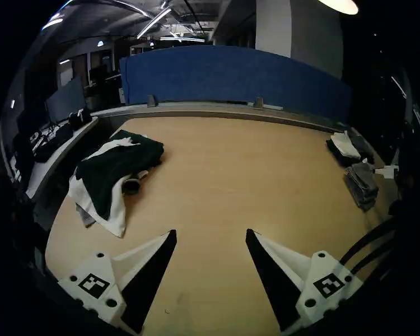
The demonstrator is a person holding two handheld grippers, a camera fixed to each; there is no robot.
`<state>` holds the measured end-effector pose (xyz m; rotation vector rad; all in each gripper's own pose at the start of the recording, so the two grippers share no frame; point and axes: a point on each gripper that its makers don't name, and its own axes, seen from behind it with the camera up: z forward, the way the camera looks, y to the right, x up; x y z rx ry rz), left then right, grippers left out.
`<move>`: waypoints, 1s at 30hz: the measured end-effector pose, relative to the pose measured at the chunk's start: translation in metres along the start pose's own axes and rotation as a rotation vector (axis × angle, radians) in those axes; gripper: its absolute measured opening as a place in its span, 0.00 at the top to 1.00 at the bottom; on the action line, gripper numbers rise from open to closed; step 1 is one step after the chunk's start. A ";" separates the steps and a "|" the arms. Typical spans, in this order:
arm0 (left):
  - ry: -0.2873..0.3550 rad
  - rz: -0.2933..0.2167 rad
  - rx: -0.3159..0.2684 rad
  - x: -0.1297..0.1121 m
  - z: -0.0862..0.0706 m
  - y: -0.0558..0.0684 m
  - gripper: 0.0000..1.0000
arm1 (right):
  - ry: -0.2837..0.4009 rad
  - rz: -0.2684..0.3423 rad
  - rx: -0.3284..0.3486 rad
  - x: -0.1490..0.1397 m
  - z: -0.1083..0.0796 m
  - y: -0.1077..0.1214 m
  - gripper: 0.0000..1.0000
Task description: Fold towel
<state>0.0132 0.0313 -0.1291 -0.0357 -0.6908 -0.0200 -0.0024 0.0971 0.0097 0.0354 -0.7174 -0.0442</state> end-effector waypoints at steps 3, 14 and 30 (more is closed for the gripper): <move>0.005 0.000 -0.001 0.000 -0.002 0.000 0.08 | 0.027 0.013 -0.003 0.005 -0.005 -0.001 0.00; 0.054 0.001 -0.016 0.011 -0.005 -0.001 0.08 | 0.312 0.034 -0.030 0.051 -0.040 -0.011 0.00; 0.225 -0.024 -0.067 0.056 -0.012 0.005 0.08 | 0.621 0.071 -0.058 0.094 -0.108 -0.035 0.00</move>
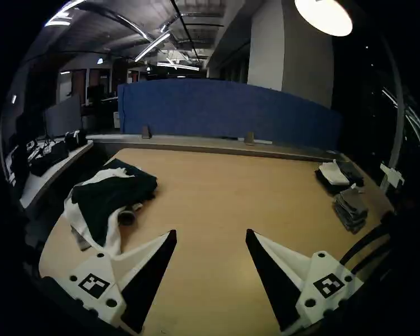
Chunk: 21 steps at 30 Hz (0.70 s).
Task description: Fold towel
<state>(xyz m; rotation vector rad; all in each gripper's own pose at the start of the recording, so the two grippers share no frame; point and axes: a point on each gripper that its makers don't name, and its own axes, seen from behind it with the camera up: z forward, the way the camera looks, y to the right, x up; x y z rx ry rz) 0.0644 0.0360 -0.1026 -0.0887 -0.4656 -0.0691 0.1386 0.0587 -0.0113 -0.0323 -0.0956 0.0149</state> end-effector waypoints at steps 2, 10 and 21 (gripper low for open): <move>0.061 0.000 -0.005 0.018 -0.001 -0.001 0.08 | 0.003 0.011 0.002 0.000 -0.003 -0.004 0.00; 0.326 0.002 -0.023 0.094 -0.009 -0.001 0.08 | 0.014 0.020 0.026 0.004 -0.017 -0.031 0.00; 0.395 0.019 -0.023 0.099 0.007 0.002 0.08 | 0.001 0.011 0.053 0.002 -0.031 -0.057 0.00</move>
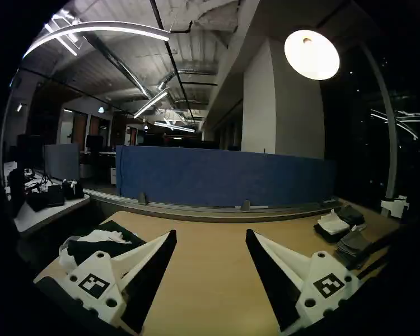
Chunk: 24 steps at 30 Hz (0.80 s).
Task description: Fold towel
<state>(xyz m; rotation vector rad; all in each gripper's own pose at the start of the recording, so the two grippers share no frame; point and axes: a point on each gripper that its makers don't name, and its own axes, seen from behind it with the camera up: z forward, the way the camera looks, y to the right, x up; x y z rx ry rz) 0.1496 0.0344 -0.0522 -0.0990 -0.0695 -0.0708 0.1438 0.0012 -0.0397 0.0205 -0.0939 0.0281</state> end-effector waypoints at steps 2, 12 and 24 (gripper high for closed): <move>0.008 0.005 -0.001 -0.003 0.003 0.000 0.08 | -0.007 -0.002 0.009 -0.002 -0.002 -0.005 0.00; 0.066 0.001 0.036 -0.029 0.010 -0.018 0.08 | -0.022 -0.057 0.042 -0.009 -0.008 -0.028 0.00; 0.093 0.048 0.069 -0.092 0.024 -0.036 0.09 | -0.024 -0.131 0.065 -0.027 0.006 -0.050 0.00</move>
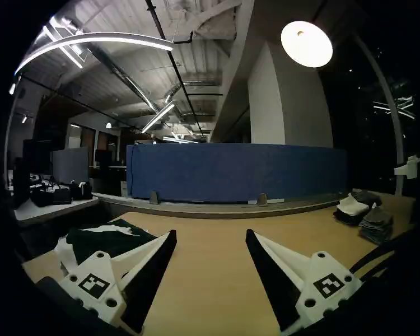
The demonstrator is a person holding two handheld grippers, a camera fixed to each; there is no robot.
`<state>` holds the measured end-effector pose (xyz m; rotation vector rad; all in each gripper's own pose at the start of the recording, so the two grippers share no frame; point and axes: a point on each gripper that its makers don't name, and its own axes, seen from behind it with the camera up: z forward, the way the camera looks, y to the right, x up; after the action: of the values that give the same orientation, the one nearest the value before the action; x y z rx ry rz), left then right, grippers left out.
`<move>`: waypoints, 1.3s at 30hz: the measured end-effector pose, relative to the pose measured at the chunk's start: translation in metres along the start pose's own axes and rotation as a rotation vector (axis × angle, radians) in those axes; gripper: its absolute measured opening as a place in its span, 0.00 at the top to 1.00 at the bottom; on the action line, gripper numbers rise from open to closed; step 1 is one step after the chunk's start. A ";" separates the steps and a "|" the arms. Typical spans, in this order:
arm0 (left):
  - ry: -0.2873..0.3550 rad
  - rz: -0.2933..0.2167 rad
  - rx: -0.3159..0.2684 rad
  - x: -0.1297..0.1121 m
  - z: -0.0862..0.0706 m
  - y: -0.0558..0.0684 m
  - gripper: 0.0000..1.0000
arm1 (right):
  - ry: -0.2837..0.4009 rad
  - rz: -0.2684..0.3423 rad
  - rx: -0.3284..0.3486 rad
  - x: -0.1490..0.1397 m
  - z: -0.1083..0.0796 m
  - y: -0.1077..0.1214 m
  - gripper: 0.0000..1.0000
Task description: Fold towel
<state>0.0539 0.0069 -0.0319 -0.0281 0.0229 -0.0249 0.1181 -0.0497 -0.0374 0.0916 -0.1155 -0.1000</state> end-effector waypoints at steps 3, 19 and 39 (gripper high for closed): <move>0.006 -0.021 0.004 -0.012 0.002 0.000 0.08 | 0.003 -0.004 0.012 -0.003 0.007 -0.010 0.00; 0.030 -0.011 0.007 -0.038 0.024 -0.008 0.08 | 0.020 -0.037 0.050 -0.009 0.029 -0.039 0.00; -0.023 0.025 0.019 -0.055 0.027 -0.006 0.08 | 0.036 -0.010 0.039 -0.011 0.037 -0.024 0.00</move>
<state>-0.0003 0.0034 -0.0033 -0.0087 0.0001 -0.0001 0.1003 -0.0757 -0.0043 0.1324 -0.0811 -0.1060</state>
